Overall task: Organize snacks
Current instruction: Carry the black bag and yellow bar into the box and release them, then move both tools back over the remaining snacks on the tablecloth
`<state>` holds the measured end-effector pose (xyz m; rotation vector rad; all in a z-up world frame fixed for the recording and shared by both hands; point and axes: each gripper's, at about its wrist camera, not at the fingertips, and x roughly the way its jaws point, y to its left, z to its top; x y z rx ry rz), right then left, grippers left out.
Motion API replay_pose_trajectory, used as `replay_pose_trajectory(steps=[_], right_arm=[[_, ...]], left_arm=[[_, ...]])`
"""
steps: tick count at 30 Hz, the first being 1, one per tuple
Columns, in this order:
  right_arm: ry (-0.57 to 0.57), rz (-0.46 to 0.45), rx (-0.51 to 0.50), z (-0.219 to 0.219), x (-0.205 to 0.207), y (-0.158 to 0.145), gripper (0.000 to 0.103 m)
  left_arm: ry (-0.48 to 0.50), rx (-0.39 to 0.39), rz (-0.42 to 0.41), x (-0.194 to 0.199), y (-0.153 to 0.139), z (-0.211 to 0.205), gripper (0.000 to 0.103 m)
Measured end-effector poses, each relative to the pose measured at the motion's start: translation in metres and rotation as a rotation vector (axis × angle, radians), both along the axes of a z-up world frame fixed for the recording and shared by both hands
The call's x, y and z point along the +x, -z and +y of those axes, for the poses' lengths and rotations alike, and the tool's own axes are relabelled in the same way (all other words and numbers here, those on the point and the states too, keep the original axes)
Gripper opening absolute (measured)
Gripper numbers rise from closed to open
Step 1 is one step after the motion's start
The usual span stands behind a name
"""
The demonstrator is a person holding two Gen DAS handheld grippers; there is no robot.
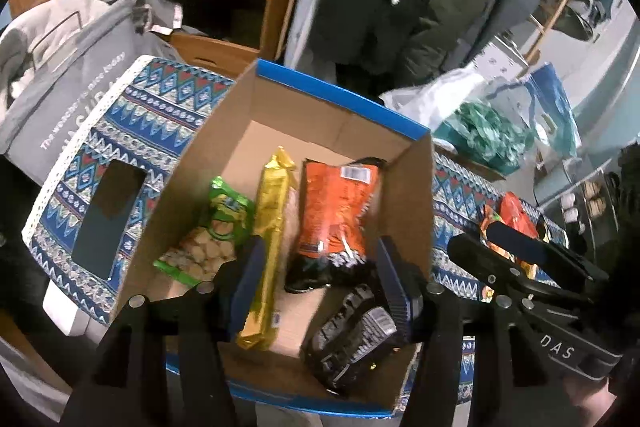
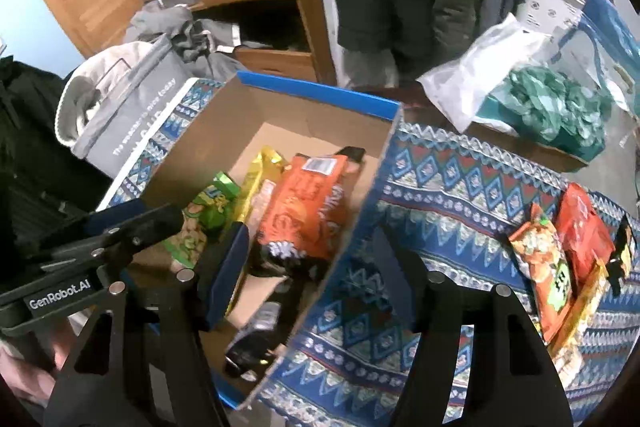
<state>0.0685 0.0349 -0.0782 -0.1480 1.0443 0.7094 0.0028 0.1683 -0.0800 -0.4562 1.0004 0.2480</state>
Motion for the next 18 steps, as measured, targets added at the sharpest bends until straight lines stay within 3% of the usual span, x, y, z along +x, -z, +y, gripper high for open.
replay_pose_trajectory(steps=[18], right_arm=[[0.145,0.017,-0.012,-0.097,0.009,0.008,0.066]], left_arm=[[0.135,-0.033,0.036,0.02,0.006,-0.079,0.064]])
